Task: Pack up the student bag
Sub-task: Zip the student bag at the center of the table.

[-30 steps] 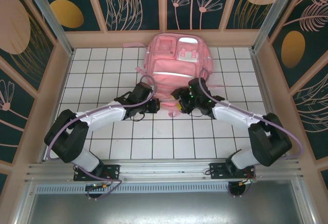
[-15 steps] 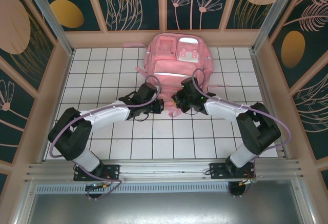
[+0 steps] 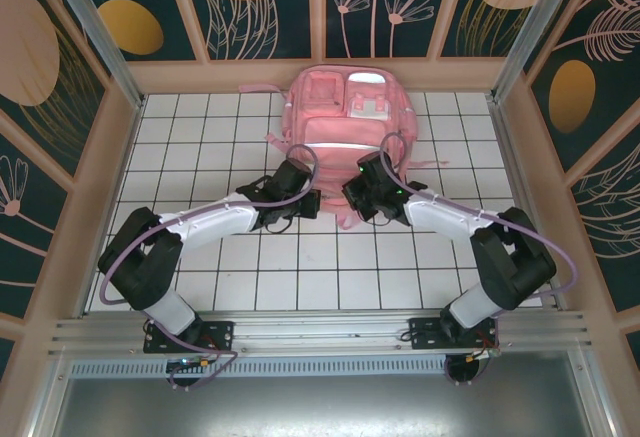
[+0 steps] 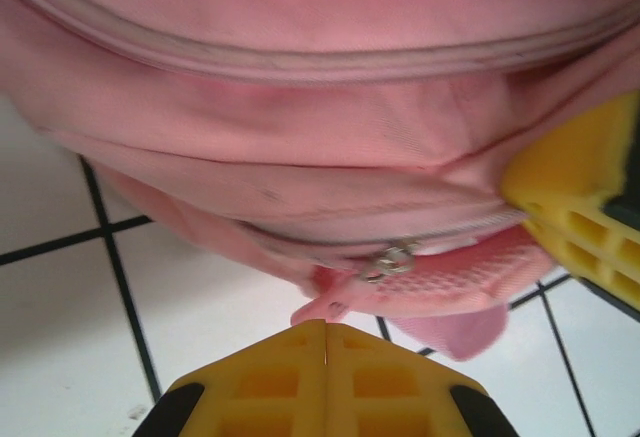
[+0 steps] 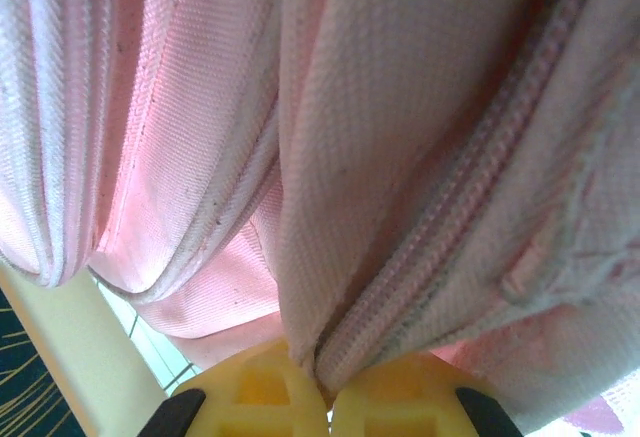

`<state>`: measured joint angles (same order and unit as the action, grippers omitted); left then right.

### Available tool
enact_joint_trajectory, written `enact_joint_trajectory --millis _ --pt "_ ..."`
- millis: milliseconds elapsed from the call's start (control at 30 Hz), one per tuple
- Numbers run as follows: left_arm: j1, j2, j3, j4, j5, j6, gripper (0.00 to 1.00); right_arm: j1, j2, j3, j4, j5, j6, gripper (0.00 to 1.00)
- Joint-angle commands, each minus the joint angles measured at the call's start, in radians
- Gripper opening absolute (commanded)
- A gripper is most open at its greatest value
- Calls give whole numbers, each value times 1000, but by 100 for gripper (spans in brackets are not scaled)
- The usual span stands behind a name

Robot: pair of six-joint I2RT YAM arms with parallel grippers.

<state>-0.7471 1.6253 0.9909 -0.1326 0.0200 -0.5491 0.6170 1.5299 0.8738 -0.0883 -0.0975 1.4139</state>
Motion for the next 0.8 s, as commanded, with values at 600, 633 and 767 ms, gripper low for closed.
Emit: enact_joint_trajectory --millis 600,633,767 --pt "3 -2 -13 117 258 87 47 -53 -84 -24 -34 -74 -125 0" --pt "3 10 -12 121 259 83 47 -53 -85 -24 -33 -79 -122 0" --pt "3 51 -11 124 246 87 47 -52 -91 -19 -31 -85 -116 0"
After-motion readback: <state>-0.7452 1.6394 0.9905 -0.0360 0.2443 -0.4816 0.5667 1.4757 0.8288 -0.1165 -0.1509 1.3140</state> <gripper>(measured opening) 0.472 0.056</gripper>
